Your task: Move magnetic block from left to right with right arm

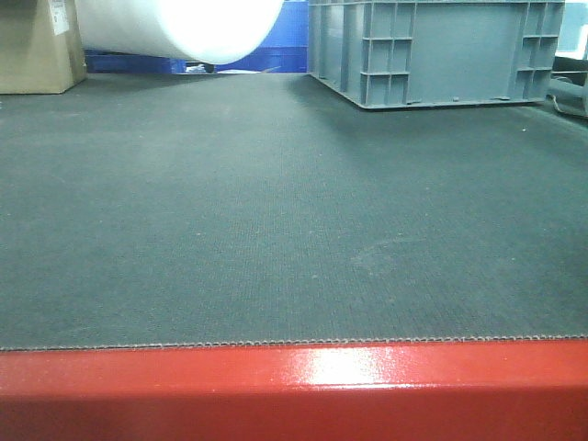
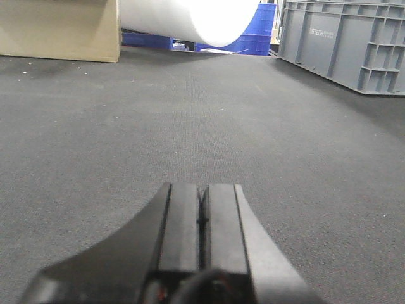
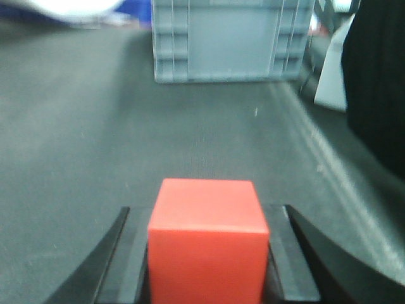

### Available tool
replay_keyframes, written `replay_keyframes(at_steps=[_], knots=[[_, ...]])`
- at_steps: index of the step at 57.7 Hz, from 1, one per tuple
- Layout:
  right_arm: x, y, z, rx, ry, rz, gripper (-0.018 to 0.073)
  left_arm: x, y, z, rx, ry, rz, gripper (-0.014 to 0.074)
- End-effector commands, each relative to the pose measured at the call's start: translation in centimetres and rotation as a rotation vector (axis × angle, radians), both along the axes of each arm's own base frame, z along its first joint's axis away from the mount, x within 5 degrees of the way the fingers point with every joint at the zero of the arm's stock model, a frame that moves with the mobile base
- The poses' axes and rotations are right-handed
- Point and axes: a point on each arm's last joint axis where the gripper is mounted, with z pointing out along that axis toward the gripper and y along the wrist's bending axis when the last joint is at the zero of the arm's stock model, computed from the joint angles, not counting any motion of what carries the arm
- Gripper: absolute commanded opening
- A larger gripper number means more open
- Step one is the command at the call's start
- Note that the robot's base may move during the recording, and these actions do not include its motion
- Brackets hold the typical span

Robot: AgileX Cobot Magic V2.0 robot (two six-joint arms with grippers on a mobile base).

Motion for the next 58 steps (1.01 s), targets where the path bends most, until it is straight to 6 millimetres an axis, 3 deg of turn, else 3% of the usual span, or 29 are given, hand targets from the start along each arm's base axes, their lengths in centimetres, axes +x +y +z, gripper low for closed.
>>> replay_keyframes(at_steps=[1, 12, 26, 45, 58], knots=[[2.3, 0.0, 2.0, -0.019, -0.030, 0.003, 0.0313, -0.1, 0.0, 0.5, -0.017, -0.081, -0.001, -0.0126], [7.6, 1.3, 1.8, -0.018, 0.144, 0.073, 0.0313, -0.1, 0.0, 0.5, -0.017, -0.081, -0.001, -0.0126], [13.5, 6.1, 1.0, 0.062, 0.438, 0.162, 0.0315, -0.1, 0.0, 0.5, -0.017, -0.081, -0.001, -0.0126], [17.9, 14.1, -0.8, 0.037, 0.830, 0.205, 0.0315, -0.1, 0.0, 0.5, -0.017, -0.081, -0.001, -0.0126], [20.3, 19.4, -1.9, 0.048, 0.988, 0.196, 0.0315, -0.1, 0.0, 0.5, -0.017, -0.081, -0.001, -0.0126]])
